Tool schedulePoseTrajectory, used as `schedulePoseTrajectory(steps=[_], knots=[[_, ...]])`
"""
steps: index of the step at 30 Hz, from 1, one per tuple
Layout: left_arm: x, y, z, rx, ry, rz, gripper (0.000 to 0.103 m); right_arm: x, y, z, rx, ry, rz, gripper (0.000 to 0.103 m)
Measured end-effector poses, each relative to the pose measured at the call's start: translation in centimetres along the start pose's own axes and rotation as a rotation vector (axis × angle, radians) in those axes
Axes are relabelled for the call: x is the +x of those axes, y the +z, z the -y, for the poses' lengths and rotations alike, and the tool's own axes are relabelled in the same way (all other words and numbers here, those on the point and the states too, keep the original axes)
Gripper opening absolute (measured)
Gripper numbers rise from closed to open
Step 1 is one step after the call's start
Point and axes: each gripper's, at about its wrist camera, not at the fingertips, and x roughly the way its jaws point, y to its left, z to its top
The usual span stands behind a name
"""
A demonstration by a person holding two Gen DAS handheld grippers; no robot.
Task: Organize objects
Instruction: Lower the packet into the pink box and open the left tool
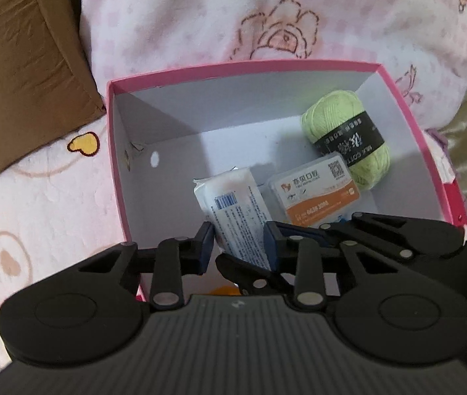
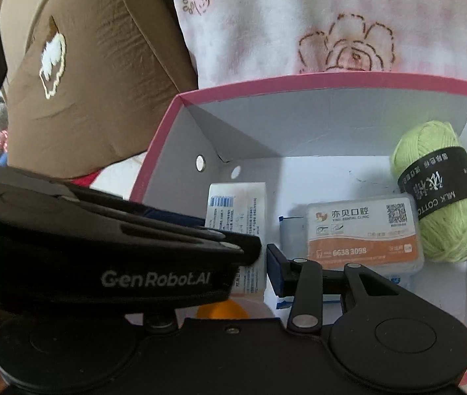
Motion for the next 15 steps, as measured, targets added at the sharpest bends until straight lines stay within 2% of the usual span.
schedulePoseTrajectory(steps=[6, 11, 13, 15], knots=[[0.16, 0.04, -0.33, -0.007, 0.01, 0.02, 0.031, 0.52, 0.07, -0.08, -0.004, -0.008, 0.004, 0.046], [0.29, 0.19, -0.18, 0.011, 0.027, 0.04, 0.03, 0.84, 0.44, -0.83, -0.021, -0.069, 0.013, 0.045], [0.34, 0.28, -0.12, 0.019, 0.019, 0.046, 0.026, 0.6, 0.47, -0.81, -0.017, -0.056, 0.022, 0.045], [0.7, 0.41, -0.06, 0.003, 0.008, 0.031, 0.025, 0.52, 0.46, -0.82, -0.019, -0.044, 0.022, 0.04]])
